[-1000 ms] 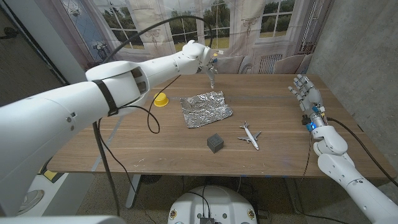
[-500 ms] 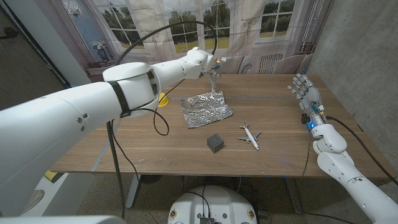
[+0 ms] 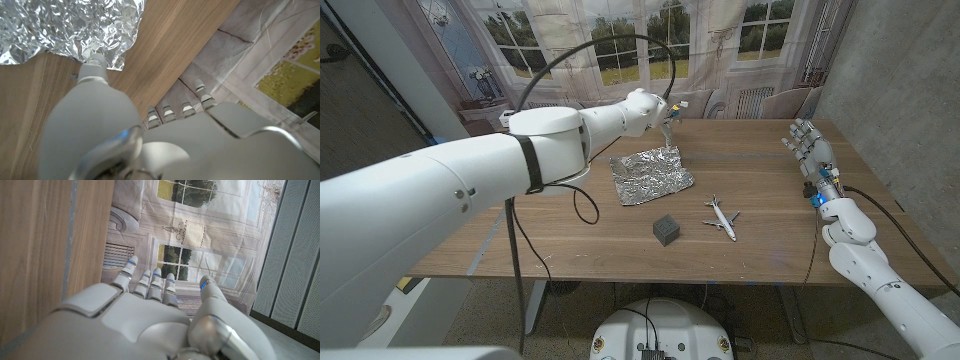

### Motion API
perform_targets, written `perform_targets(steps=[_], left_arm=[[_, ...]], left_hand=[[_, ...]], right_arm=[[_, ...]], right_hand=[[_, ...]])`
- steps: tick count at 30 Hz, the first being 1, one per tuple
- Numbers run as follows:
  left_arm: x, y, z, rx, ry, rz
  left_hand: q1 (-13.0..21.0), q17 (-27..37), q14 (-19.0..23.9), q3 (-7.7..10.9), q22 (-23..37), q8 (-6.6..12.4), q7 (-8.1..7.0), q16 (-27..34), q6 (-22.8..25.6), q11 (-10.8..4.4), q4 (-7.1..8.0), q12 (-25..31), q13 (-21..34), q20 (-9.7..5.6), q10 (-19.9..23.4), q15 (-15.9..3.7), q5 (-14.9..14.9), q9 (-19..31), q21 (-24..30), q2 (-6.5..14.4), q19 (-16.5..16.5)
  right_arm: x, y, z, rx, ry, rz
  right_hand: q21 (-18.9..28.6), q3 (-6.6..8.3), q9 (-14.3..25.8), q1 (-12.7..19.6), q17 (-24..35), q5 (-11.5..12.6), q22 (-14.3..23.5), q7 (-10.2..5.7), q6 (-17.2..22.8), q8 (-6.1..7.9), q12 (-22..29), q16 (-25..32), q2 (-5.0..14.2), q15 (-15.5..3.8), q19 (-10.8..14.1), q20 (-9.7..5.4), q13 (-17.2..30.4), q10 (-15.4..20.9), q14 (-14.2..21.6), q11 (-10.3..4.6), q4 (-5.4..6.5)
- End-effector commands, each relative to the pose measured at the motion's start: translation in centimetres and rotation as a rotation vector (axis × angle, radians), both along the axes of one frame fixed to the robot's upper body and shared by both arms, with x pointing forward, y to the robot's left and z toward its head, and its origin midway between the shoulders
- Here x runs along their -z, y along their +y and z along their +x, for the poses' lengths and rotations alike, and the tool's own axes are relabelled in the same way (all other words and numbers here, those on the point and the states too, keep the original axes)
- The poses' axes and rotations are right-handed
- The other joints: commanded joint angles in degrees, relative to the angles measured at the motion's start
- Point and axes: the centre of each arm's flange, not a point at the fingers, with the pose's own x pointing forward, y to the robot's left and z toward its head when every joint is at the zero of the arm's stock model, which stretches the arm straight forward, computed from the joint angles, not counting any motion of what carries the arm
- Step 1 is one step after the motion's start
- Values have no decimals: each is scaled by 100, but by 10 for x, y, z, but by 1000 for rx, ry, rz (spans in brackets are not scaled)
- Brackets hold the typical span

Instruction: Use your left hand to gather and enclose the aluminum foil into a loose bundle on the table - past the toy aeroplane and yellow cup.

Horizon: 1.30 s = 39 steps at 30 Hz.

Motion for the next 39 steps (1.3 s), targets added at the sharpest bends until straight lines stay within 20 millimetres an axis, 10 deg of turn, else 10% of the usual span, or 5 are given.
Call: perform_targets(steps=[1, 22, 39], left_arm=[[7, -5, 1, 73, -72, -8], [37, -10, 3, 117, 34, 21], [67, 6, 12, 48, 101, 92]], left_hand=[[37, 1, 23, -77, 8, 80, -19, 45, 220, -10, -4, 69, -9, 42, 91, 0, 72, 28, -33, 14, 91], [59, -12, -72, -340, 14, 270, 1, 26, 1041, 21, 53, 119, -72, 50, 180, 74, 178, 16, -223, 44, 89], [37, -10, -216, -511, 19, 157, 366, -11, 1064, 73, 125, 79, -117, 34, 84, 104, 267, -3, -358, 130, 72]], right_arm=[[-2, 0, 6, 2, 9, 1], [-8, 2, 15, 4, 26, 11], [-13, 8, 21, -1, 18, 4]], right_hand=[[10, 16, 16, 8, 2, 23, 20, 0, 45, 0, 8, -18, -30, 0, 39, 6, 9, 33, 34, -11, 28], [5, 11, 16, -50, 17, 19, 21, 0, 52, -5, 9, -12, -10, 9, 31, 0, 10, 48, 30, 3, 65], [7, -16, 17, -126, 27, 13, 22, 7, 62, -7, 7, -3, -28, 12, 39, -1, 11, 55, 44, -2, 105]])
